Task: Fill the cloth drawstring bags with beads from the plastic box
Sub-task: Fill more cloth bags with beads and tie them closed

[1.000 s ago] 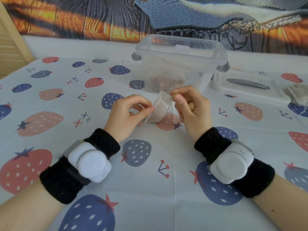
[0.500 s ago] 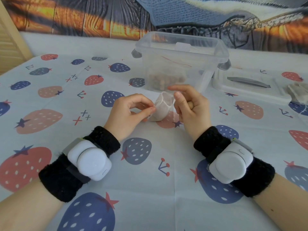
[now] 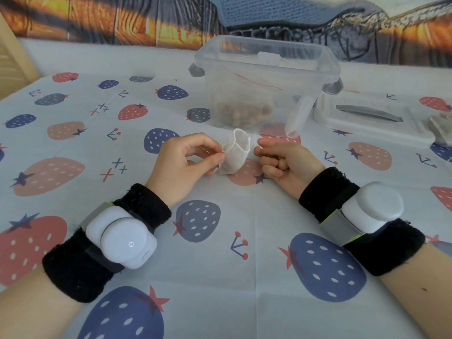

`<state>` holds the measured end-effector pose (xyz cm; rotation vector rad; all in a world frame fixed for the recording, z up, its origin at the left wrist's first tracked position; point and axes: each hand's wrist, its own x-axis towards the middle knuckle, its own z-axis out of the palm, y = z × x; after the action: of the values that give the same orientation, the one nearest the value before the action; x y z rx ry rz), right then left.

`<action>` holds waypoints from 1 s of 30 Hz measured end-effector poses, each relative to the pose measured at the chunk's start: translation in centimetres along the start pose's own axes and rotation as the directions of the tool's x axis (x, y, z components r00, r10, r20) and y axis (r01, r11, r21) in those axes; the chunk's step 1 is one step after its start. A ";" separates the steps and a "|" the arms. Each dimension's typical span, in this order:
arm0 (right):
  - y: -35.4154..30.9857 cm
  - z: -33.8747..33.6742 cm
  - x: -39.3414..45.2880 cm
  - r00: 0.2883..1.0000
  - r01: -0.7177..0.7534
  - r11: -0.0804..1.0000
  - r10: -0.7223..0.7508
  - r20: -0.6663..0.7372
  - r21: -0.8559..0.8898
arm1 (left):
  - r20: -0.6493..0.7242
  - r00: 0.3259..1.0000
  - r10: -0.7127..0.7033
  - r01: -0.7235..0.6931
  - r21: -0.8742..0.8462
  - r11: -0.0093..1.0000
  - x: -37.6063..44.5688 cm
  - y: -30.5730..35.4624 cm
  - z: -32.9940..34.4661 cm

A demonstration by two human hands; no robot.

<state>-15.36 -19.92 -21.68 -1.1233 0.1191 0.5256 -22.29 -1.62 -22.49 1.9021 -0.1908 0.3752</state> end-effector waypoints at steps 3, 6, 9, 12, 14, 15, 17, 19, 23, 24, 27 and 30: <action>0.0 0.1 -0.1 0.999 0.042 0.998 -0.041 0.025 -0.049 | 0.000 1.000 0.005 -0.005 0.004 1.000 0.1 -0.1 0.0; 0.4 0.3 -0.2 0.983 0.181 0.962 -0.170 0.070 -0.205 | 0.004 1.000 0.006 -0.006 0.005 1.000 0.2 -0.3 -0.1; 0.9 1.0 -0.7 0.945 0.320 0.862 -0.323 0.062 -0.394 | 0.000 1.000 0.001 -0.001 -0.001 1.000 0.2 -0.3 -0.1; 1.1 1.1 -0.8 0.902 0.401 0.828 -0.433 0.009 -0.392 | -0.011 1.000 0.003 -0.003 -0.001 1.000 0.2 -0.3 -0.1; 1.0 1.1 -0.8 0.879 0.444 0.813 -0.477 0.009 -0.377 | -0.011 1.000 0.006 -0.006 0.000 1.000 0.2 -0.3 -0.1; 1.0 1.0 -0.8 0.871 0.461 0.803 -0.490 0.022 -0.378 | -0.011 1.000 0.006 -0.006 0.000 1.000 0.2 -0.3 -0.1; 1.1 1.1 -0.9 0.853 0.500 0.772 -0.517 0.069 -0.392 | -0.009 1.000 0.004 -0.004 0.000 1.000 0.2 -0.3 -0.1; 1.2 1.2 -1.1 0.802 0.581 0.704 -0.581 0.139 -0.408 | -0.014 1.000 0.008 -0.008 0.006 1.000 0.2 -0.3 -0.1; 1.4 1.3 -1.9 0.642 0.749 0.497 -0.709 0.293 -0.437 | -0.009 1.000 0.009 -0.009 -0.003 1.000 0.2 -0.2 -0.1; 1.5 1.3 -2.1 0.626 0.763 0.478 -0.714 0.314 -0.436 | -0.007 1.000 0.007 -0.007 -0.006 1.000 0.2 -0.2 0.0; 1.7 1.5 -2.1 0.605 0.775 0.426 -0.713 0.353 -0.467 | 0.003 1.000 0.005 -0.005 -0.003 1.000 0.1 -0.1 0.0; 1.6 1.6 -2.0 0.604 0.765 0.390 -0.711 0.361 -0.512 | -0.008 1.000 -0.001 0.001 -0.005 1.000 0.1 -0.1 0.0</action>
<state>-18.10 -18.70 -21.58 -1.6602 -0.6946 -0.2647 -22.15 -1.64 -22.51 1.8952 -0.1853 0.3804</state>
